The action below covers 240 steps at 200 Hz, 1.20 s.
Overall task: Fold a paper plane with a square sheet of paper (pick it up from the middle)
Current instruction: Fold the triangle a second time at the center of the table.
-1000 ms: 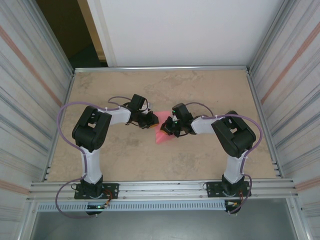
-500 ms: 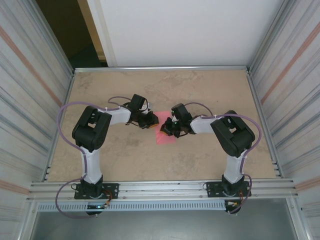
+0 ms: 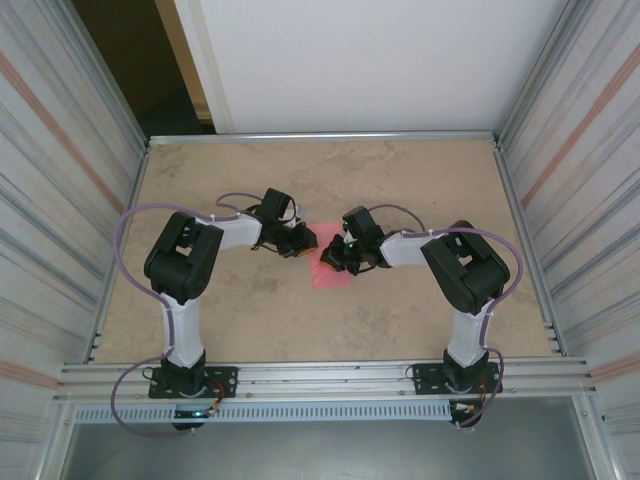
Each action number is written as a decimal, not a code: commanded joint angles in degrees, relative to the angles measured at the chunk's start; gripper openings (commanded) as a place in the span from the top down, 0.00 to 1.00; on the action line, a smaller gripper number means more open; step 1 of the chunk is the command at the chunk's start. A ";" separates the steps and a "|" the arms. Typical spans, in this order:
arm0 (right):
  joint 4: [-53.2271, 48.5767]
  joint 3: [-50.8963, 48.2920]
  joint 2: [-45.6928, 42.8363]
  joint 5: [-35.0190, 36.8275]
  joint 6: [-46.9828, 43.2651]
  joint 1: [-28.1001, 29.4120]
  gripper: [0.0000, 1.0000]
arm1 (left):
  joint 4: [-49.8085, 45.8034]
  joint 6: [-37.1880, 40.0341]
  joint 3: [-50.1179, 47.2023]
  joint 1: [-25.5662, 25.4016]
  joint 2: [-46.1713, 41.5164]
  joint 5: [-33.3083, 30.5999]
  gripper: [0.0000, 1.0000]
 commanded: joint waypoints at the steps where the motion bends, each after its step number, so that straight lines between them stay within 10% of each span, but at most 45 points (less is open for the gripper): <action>1: -0.21 1.35 1.40 -0.24 -1.06 0.46 0.98 | -4.05 1.46 -0.87 0.01 2.37 -1.70 0.81; 240: -3.98 1.61 2.32 1.37 -0.98 0.71 0.88 | -5.21 1.43 0.44 1.25 -0.97 -1.79 0.81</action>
